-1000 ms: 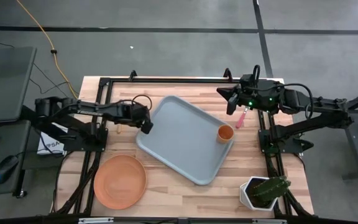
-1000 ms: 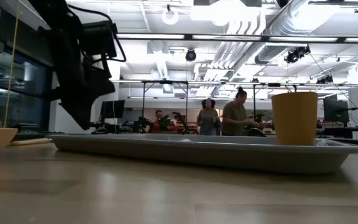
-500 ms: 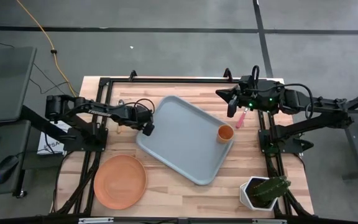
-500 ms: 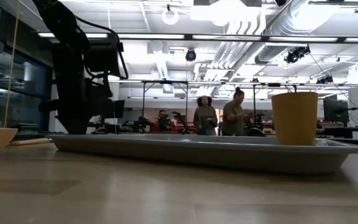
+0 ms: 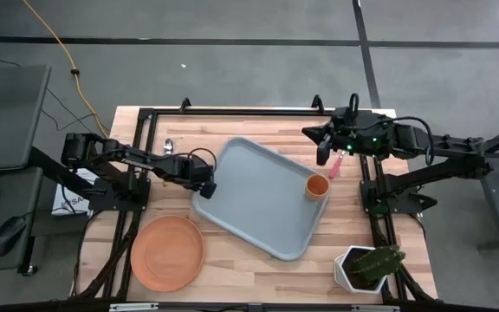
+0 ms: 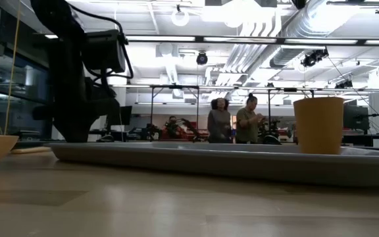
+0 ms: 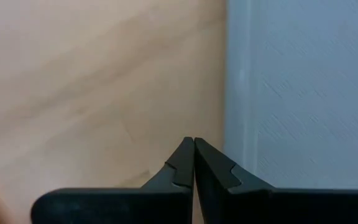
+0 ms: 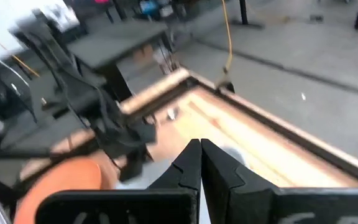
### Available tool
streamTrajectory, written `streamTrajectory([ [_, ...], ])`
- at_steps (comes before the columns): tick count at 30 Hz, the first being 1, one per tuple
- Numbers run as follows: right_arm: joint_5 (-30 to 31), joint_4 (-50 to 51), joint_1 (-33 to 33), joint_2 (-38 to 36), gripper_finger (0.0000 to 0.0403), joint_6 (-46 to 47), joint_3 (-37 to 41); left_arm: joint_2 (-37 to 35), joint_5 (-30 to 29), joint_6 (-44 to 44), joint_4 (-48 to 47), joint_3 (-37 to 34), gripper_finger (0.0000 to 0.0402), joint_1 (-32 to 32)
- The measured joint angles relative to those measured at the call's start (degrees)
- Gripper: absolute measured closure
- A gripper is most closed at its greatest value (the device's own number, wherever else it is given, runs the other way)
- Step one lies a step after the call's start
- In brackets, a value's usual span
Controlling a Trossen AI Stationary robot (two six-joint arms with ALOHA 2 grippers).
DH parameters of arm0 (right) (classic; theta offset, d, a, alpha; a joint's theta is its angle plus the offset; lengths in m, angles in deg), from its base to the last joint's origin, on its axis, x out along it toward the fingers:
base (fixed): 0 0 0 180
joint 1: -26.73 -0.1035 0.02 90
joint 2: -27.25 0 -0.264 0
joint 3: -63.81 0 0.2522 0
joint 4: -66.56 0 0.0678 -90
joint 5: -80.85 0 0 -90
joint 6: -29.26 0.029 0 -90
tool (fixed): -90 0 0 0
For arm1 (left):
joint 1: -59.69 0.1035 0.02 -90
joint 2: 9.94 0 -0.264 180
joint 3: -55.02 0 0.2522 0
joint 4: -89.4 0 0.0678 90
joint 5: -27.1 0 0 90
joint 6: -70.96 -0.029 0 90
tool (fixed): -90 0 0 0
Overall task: Pick and place plate/cup/fork/spoon on tray
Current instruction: Adjust the gray tray
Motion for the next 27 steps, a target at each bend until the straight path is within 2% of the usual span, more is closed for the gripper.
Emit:
streamTrajectory([
  [3,-3.66,7.63,0.0,0.01,0.0403,4.89,-0.01,-0.02,0.3,1.32,0.0,0.0,0.0401,-1.71],
  [7,-15.52,15.49,-0.81,1.33,0.0403,13.33,-0.01,-0.02,0.54,1.76,0.02,0.0,0.0401,-3.11],
  [10,-25.11,15.22,-4.17,3.25,0.0403,16.72,1.31,-0.02,0.7,1.75,0.09,0.0,0.0401,-3.49],
  [12,-28.92,14.54,-7.28,5.26,0.0403,19.29,3.15,-0.02,0.81,1.74,0.15,0.0,0.0401,-3.52],
  [20,-31.33,7.05,-21.98,15.14,0.0403,34.39,11.89,-0.02,1.01,1.75,0.37,0.0,0.0401,-3.54],
  [27,-28.51,4.44,-32.32,24.38,0.0403,50.94,13.92,-0.02,1.03,1.43,0.44,0.02,0.0401,-3.56],
])
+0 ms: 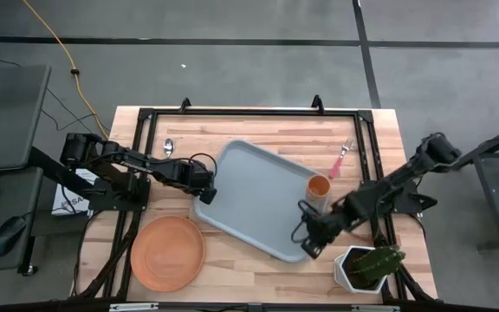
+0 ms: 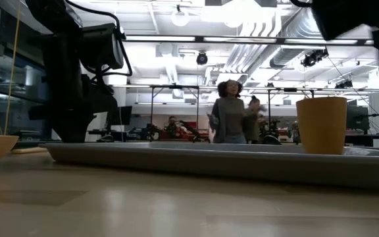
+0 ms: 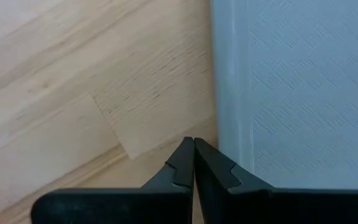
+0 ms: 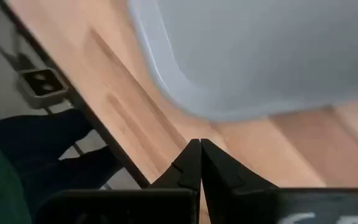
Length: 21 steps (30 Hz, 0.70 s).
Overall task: Pick and place plate/cup/fork/spoon on tray
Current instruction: Adjust the gray tray
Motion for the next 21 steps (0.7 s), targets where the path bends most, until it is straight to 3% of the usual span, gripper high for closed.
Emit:
streamTrajectory([
  [8,4.07,-5.14,-3.21,10.05,0.0403,11.49,0.0,0.0,0.62,-0.64,0.02,0.02,0.0401,0.0],
  [16,3.08,-16.1,-6.04,13.27,0.0403,11.56,-0.07,-0.04,2.38,-3.32,0.1,0.09,0.0401,0.04],
  [21,4.25,-16.74,-6.87,15.46,0.0403,13.03,-0.09,-0.04,2.79,-3.9,0.14,0.12,0.0401,0.04],
])
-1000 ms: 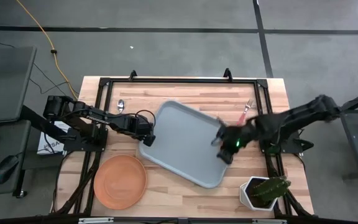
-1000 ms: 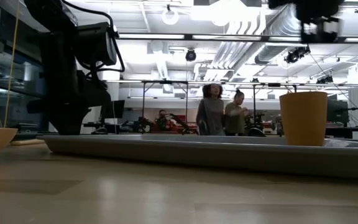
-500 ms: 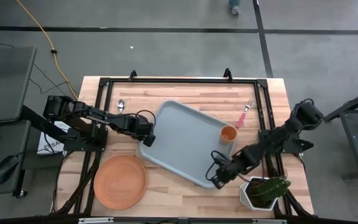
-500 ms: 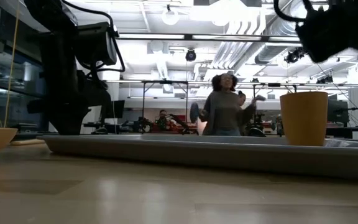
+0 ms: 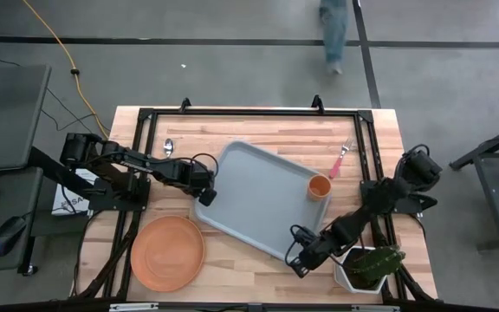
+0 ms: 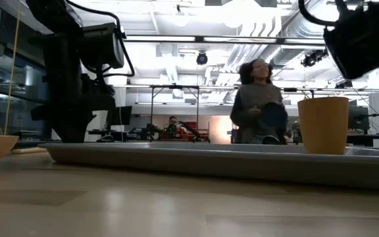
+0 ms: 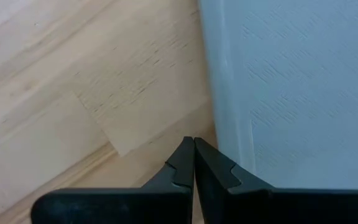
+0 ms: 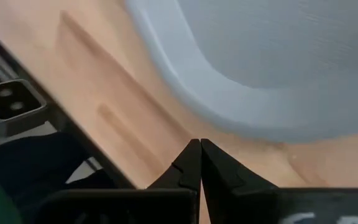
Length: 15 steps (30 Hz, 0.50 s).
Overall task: Pick and place plate/cup/fork/spoon on tray
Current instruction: Adjust the gray tray
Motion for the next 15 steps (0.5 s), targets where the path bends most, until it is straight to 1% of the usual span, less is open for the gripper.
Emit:
streamTrajectory([
  [3,-0.02,-0.69,0.05,1.6,0.0403,0.01,0.0,0.0,1.47,-1.37,-0.29,0.42,0.0401,0.0],
  [7,0.05,-0.34,-0.08,1.98,0.0403,-0.01,0.0,0.09,4.27,-2.25,-0.51,1.15,0.0401,-0.09],
  [15,0.83,2.73,-0.03,1.93,0.0403,-0.46,0.0,0.11,5.29,-2.25,-0.34,2.15,0.0401,-0.09],
])
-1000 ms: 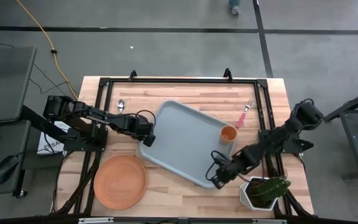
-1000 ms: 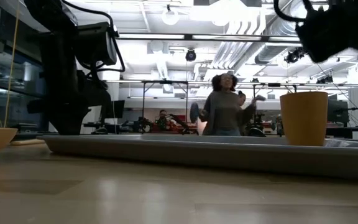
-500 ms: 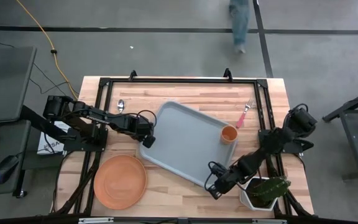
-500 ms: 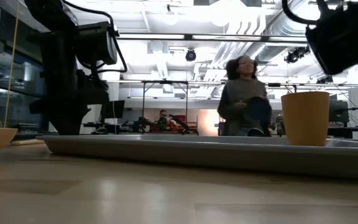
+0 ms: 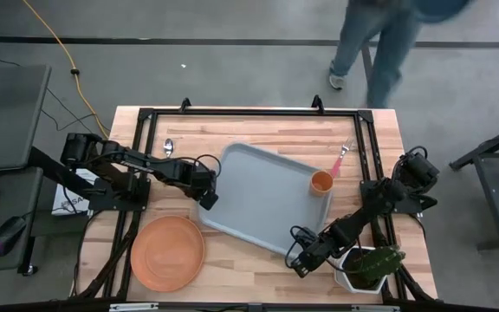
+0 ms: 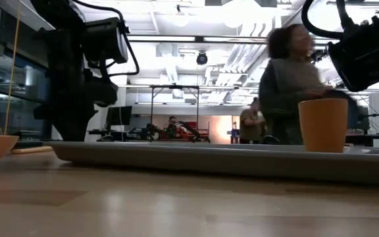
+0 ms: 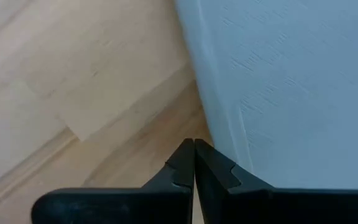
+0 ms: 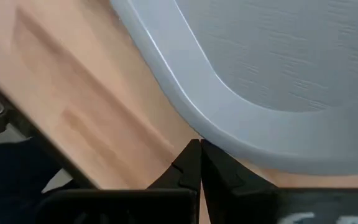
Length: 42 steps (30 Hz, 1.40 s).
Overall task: Pick and place plate/cup/fork/spoon on tray
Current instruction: Adjust the gray tray
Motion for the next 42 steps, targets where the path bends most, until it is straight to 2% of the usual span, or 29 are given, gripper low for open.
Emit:
streamTrajectory([
  [23,8.76,18.15,3.47,-2.38,0.0403,-0.24,0.04,-0.02,8.39,0.44,0.42,0.2,0.0401,-0.13],
  [42,11.46,20.92,7.53,-2.98,0.0403,-7.73,0.04,-0.07,13.04,-2.09,0.42,0.2,0.0401,0.67],
])
